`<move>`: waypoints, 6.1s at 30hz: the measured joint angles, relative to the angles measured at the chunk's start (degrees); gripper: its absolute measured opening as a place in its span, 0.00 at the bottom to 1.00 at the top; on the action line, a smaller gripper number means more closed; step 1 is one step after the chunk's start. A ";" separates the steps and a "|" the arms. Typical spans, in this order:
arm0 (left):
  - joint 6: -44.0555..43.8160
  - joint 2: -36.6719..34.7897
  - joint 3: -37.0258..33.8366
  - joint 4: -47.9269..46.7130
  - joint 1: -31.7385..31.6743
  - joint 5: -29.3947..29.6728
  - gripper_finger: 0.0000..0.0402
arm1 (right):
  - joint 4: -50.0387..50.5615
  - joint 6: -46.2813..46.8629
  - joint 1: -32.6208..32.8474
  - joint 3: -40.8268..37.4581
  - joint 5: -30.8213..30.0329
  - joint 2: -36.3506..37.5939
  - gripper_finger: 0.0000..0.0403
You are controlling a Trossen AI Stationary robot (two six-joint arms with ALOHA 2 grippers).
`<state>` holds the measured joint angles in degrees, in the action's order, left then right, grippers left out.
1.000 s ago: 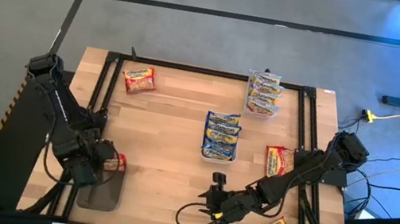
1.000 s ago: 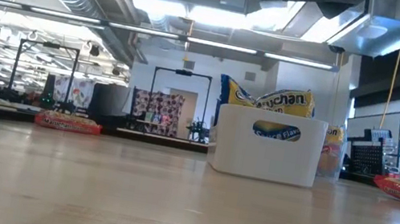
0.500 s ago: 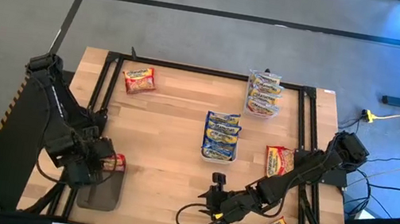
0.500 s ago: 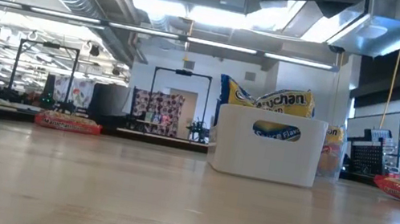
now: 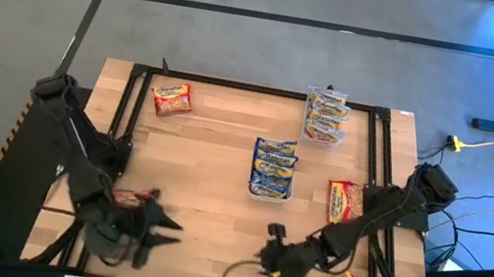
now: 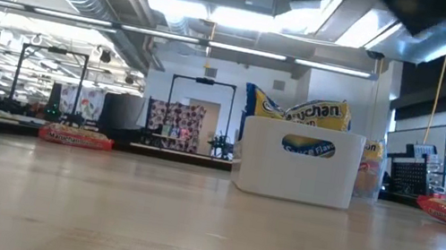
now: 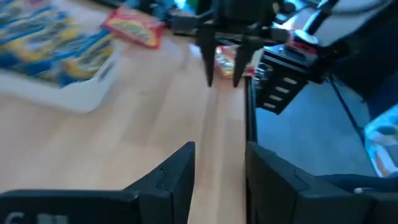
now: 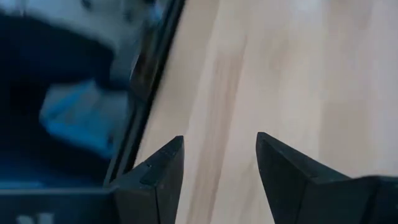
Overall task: Sort Maruchan noodles
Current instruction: Put the red noodle pack in the black bin
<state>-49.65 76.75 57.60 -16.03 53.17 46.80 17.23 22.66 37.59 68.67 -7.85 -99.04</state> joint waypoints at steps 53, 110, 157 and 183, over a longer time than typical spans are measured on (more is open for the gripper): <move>9.68 24.15 -0.10 29.33 -13.03 -16.93 0.33 | -0.55 26.72 0.50 -11.00 -10.64 -4.87 0.02; 3.71 39.23 0.25 41.75 -23.86 -24.49 0.33 | -47.50 57.98 2.62 -42.98 -13.13 3.55 0.86; 13.74 39.71 0.33 45.58 -21.42 -27.58 0.33 | -48.76 25.41 2.14 -28.68 -13.49 -3.54 0.23; 15.35 28.16 0.38 40.96 -27.74 -33.89 0.69 | -50.60 16.19 2.12 -28.82 -17.13 -3.58 0.27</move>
<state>-34.29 104.91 57.98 24.93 25.42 12.91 -33.37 38.85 39.70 39.85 -24.98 -102.63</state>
